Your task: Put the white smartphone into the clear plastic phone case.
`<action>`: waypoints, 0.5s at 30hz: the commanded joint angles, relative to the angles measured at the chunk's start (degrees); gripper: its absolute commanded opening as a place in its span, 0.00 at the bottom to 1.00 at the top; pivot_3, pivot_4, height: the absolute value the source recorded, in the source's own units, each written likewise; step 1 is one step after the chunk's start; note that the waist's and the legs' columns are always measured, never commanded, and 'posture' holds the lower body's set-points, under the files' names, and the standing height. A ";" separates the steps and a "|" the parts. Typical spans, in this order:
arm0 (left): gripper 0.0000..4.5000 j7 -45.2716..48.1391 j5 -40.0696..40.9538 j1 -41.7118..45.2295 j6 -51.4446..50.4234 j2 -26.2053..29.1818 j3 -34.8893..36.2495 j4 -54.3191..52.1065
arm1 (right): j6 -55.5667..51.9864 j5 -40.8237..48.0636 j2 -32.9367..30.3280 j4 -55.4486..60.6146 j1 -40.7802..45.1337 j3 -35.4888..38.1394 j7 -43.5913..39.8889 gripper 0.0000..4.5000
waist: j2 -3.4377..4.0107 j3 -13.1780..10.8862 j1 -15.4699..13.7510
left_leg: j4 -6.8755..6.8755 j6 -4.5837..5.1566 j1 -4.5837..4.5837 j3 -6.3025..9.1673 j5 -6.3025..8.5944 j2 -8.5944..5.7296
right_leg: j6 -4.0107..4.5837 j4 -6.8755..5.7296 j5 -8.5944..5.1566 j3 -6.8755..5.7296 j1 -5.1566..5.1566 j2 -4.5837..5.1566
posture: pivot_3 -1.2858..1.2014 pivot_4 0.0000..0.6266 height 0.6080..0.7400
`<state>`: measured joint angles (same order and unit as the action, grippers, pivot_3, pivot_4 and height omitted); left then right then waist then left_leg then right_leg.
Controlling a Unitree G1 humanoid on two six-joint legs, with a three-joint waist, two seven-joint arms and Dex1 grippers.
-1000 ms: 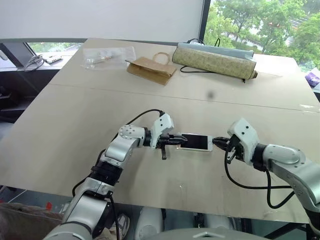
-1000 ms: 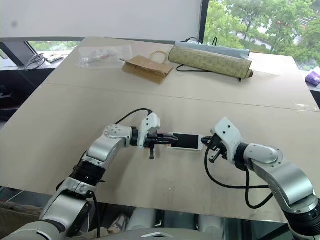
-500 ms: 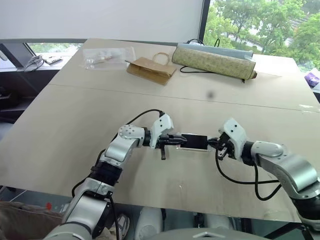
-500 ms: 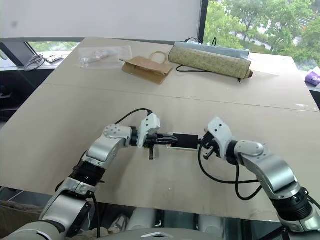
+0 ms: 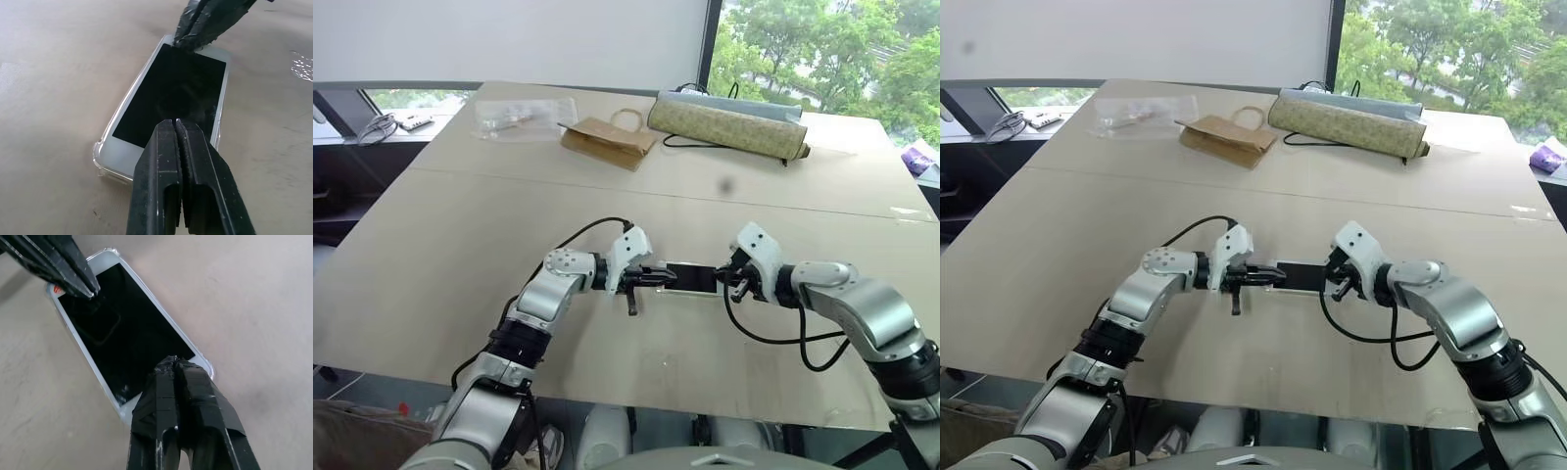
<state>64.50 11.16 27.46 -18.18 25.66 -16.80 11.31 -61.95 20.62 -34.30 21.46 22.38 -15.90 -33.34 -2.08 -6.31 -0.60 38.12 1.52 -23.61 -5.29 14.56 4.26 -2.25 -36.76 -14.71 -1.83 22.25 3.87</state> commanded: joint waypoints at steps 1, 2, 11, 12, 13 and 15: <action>0.02 -0.29 -1.56 -1.37 -1.07 0.22 -1.47 0.59 | -5.00 -0.74 0.36 -5.61 -2.46 -5.51 -0.35 0.00 | -0.06 0.23 0.00 | 0.00 0.00 0.00 0.05 0.00 0.00 | 0.01 0.00 0.00 -0.01 0.00 0.00 | 0.52 0.24 1.00; 0.02 -0.34 -1.57 -1.49 -1.03 0.19 -1.45 0.56 | -5.22 -0.94 0.50 -6.13 -2.51 -5.93 -0.25 0.00 | -0.12 0.34 -0.01 | 0.00 0.00 0.01 0.06 0.00 0.00 | 0.01 0.00 0.00 -0.01 0.00 0.00 | 0.52 0.24 1.00; 0.02 -0.93 -1.69 -2.46 -0.78 0.07 -1.22 0.58 | -6.23 -1.79 1.82 -8.52 -3.32 -5.97 0.25 0.00 | 0.02 0.70 0.01 | -0.10 0.00 0.56 0.07 0.01 0.02 | 0.05 0.05 -0.04 -0.02 -0.50 0.08 | 0.52 0.24 1.00; 0.02 -0.97 -1.72 -2.47 -0.68 0.04 -1.23 0.73 | -6.44 -1.89 1.91 -8.83 -3.44 -6.07 0.33 0.00 | 0.00 0.72 0.02 | -0.15 0.00 0.65 0.03 0.02 0.02 | 0.05 0.06 -0.04 -0.01 -0.55 0.12 | 0.52 0.24 1.00; 0.02 -1.01 -1.75 -2.48 -0.59 0.02 -1.24 0.85 | -6.78 -1.91 2.08 -9.07 -3.59 -6.03 0.47 0.00 | 0.01 0.73 0.02 | -0.26 0.00 0.74 -0.04 0.01 0.02 | 0.05 0.08 -0.04 0.00 -0.56 0.16 | 0.52 0.24 1.00; 0.02 -1.03 -1.79 -2.46 -0.45 -0.03 -1.22 1.09 | -8.08 -1.86 2.48 -9.67 -3.73 -6.09 0.82 0.00 | 0.02 0.81 0.02 | -0.30 0.00 0.77 -0.03 0.01 0.03 | 0.06 0.08 -0.04 0.00 -0.56 0.17 | 0.52 0.24 1.00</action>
<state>63.48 10.68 25.98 -18.21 25.57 -16.76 11.42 -63.22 19.21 -31.90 18.68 22.89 -16.94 -32.91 -2.06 -5.50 -0.58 37.79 1.52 -22.82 -5.32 14.58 4.30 -2.18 -36.68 -14.76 -1.84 21.69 4.04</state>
